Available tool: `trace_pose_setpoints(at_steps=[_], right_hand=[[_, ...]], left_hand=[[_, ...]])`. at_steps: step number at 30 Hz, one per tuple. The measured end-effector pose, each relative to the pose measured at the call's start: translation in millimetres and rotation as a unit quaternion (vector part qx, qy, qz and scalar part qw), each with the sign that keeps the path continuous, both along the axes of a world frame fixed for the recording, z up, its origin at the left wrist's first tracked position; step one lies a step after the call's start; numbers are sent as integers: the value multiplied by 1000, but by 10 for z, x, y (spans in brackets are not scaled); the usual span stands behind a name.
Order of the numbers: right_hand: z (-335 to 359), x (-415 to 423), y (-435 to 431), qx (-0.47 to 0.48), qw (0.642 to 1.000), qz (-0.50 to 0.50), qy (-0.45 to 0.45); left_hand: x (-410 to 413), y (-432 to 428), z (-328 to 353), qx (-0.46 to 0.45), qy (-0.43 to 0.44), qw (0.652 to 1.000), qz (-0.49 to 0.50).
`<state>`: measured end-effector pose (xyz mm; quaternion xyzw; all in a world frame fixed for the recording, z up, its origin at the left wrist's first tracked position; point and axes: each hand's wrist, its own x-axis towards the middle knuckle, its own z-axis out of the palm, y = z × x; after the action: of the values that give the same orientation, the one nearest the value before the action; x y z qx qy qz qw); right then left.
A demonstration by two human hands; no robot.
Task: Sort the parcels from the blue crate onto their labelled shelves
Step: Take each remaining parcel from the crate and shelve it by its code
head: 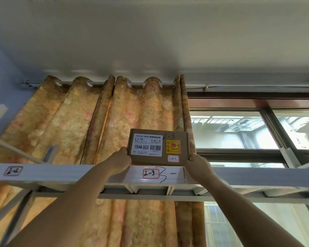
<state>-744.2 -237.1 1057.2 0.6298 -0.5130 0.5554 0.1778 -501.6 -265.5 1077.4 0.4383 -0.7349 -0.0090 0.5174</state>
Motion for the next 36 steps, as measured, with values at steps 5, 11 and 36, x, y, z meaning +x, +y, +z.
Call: trace_pose_setpoints(at_steps=[5, 11, 36], right_hand=[[-43, 30, 84, 9, 997, -59, 39], [-144, 139, 189, 9, 987, -138, 77], [-806, 513, 688, -88, 983, -23, 160]], left_hand=[[-82, 20, -13, 4, -51, 996, 78], [-231, 57, -141, -8, -73, 986, 152], [323, 509, -912, -46, -144, 978, 146]])
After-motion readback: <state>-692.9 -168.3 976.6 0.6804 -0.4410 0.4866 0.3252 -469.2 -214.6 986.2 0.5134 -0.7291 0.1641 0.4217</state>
